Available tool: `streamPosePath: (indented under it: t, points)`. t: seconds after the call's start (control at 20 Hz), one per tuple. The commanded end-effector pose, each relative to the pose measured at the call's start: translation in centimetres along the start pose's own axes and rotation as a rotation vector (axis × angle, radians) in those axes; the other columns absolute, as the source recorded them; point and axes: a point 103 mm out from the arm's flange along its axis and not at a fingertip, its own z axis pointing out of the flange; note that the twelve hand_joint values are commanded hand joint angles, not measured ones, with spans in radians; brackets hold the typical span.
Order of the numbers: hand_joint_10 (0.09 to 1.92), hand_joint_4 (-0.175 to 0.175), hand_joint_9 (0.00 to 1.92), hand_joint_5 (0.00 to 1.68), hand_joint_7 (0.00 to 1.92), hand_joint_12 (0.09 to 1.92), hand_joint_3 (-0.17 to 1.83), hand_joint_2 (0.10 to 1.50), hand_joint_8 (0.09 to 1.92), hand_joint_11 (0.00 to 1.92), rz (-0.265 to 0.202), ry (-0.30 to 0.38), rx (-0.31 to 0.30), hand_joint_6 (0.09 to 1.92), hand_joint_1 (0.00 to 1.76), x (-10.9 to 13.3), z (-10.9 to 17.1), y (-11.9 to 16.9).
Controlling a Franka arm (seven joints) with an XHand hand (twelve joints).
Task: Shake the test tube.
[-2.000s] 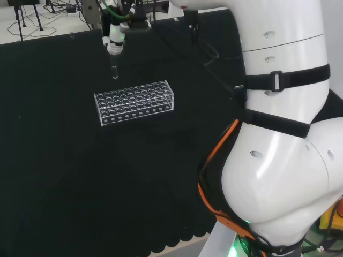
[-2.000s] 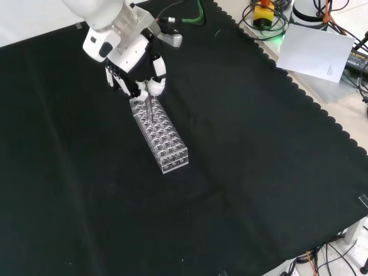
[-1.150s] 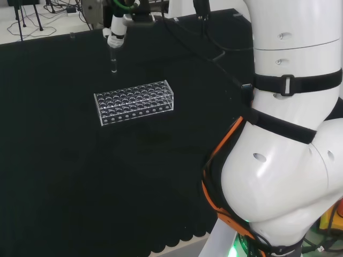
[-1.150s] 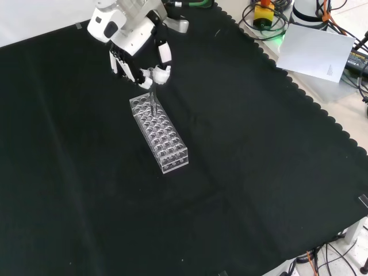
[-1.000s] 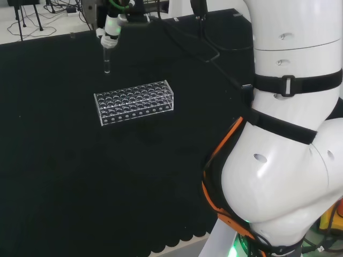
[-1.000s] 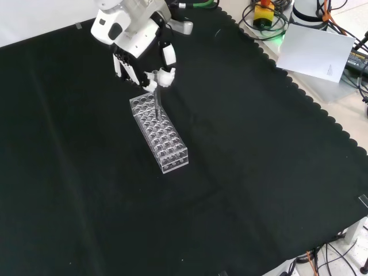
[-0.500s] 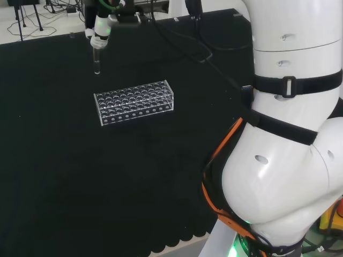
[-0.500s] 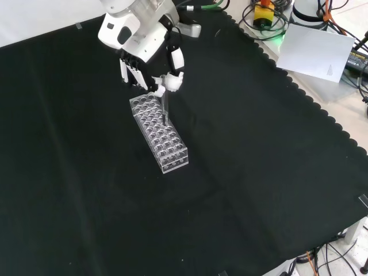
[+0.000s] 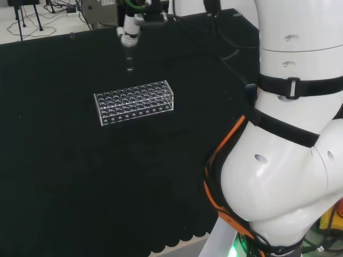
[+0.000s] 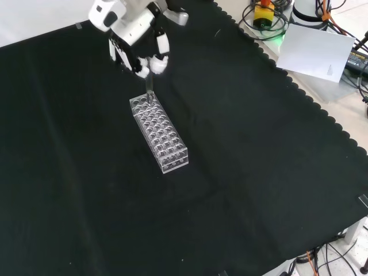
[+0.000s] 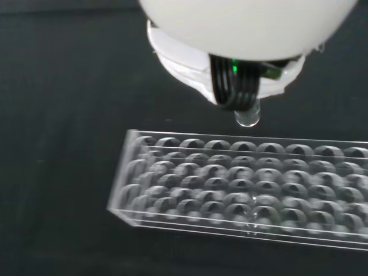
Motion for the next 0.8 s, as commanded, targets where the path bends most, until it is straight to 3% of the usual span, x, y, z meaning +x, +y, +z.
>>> streamPosePath:
  t: [0.05, 0.35, 0.6, 0.8]
  points:
    - [0.2, -0.175, 1.48, 1.38, 1.44, 1.18, 0.84, 0.49, 0.7, 0.91, 0.145, -0.011, -0.024, 0.52, 1.44, -7.0, -0.7, -1.8]
    - [0.19, -0.175, 1.49, 1.38, 1.44, 1.18, 0.85, 0.49, 0.7, 0.91, 0.189, -0.016, -0.026, 0.52, 1.44, -9.2, -0.9, -2.3]
    - [0.19, -0.175, 1.49, 1.38, 1.44, 1.18, 0.85, 0.49, 0.7, 0.91, 0.155, -0.005, -0.02, 0.52, 1.44, -7.3, -0.6, -1.6]
    - [0.19, -0.175, 1.49, 1.38, 1.44, 1.18, 0.85, 0.48, 0.7, 0.91, 0.094, -0.001, -0.009, 0.52, 1.44, -4.4, -0.2, -0.7]
